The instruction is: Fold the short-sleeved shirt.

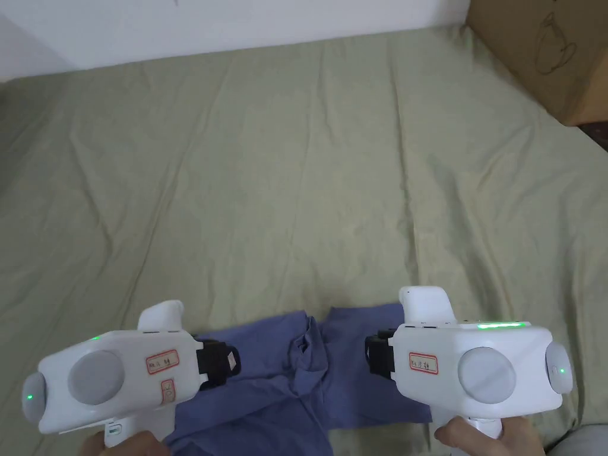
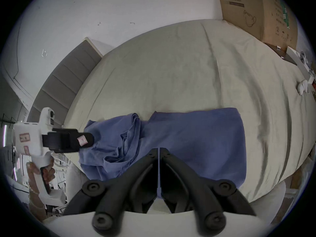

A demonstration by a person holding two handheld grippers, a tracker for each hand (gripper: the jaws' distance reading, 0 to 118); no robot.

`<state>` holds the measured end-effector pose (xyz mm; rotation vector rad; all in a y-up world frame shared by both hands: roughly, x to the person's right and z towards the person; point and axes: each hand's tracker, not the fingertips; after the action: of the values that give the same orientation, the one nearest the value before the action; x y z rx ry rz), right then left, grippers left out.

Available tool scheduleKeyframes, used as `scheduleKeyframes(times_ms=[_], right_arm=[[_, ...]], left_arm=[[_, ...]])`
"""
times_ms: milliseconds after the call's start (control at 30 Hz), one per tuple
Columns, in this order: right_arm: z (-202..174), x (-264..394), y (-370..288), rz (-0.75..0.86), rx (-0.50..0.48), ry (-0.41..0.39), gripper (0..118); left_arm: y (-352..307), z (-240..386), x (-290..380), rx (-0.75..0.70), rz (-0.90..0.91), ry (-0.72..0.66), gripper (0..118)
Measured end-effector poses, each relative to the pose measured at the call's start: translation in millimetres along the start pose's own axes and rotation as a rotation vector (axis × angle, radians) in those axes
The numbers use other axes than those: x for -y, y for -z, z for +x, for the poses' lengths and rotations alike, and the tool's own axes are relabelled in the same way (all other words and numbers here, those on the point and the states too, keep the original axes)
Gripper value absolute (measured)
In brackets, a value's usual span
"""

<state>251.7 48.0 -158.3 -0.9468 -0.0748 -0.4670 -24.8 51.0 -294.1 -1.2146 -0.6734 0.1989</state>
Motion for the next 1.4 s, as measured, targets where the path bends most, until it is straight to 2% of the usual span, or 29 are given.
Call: scheduleKeyframes(times_ms=[233,400,467,567,633,700,833,1000,1067,1133,1167,1200,1267,1300,1333,1400], right_arm=[[3.2,2.9,-5.7,-0.002,0.008,0.009,1],[7.2,3.0,-7.9,0.000,0.011,0.043,1],[6.0,3.5,-9.3,0.003,0.007,0.041,1],[2.8,4.3,-10.5,0.004,0.012,0.030,1],[1.8,4.8,-10.9,0.000,0.011,0.030,1],[0.0,5.5,-13.2,0.000,0.013,0.026,1],[-1.4,5.7,-15.1,0.000,0.024,0.017,1],[-6.5,5.4,-9.4,-0.016,0.030,0.013,1],[-11.0,5.4,-6.4,-0.025,0.034,0.001,1],[-15.5,4.6,-4.1,-0.034,0.032,-0.002,1],[-19.2,4.7,-2.9,-0.036,0.031,-0.004,1],[-25.2,4.9,-1.2,-0.039,0.061,-0.049,1],[-34.2,3.9,3.1,-0.050,0.087,-0.112,1],[-37.0,3.7,5.6,-0.054,0.074,-0.101,1],[-38.6,2.9,7.1,-0.060,0.060,-0.090,1],[-42.7,2.7,9.0,-0.070,0.024,-0.065,1]], left_arm=[[38.8,40.4,23.4,0.093,-0.119,0.100,2],[47.0,74.2,38.4,0.038,-0.147,0.252,3],[43.2,79.9,39.8,0.037,-0.142,0.267,3],[41.3,83.0,40.9,0.134,-0.157,0.247,3],[41.6,82.0,42.2,0.122,-0.155,0.248,3],[34.0,71.1,39.7,0.143,-0.151,0.215,3],[-2.6,29.4,27.1,0.214,-0.057,0.059,3],[-58.0,-60.1,14.8,0.193,0.102,-0.155,3],[-72.5,-87.4,18.3,0.176,0.134,-0.195,3],[-82.3,-108.1,26.4,0.123,0.168,-0.193,18],[-84.6,-117.9,30.2,0.126,0.167,-0.197,33],[-84.4,-125.4,31.6,0.128,0.162,-0.216,52],[-79.3,-137.5,35.5,0.165,0.145,-0.274,76],[-74.5,-142.1,37.5,0.196,0.138,-0.295,89],[-69.6,-140.4,37.1,0.211,0.120,-0.307,96],[-55.2,-143.8,37.9,0.245,0.112,-0.327,102]])
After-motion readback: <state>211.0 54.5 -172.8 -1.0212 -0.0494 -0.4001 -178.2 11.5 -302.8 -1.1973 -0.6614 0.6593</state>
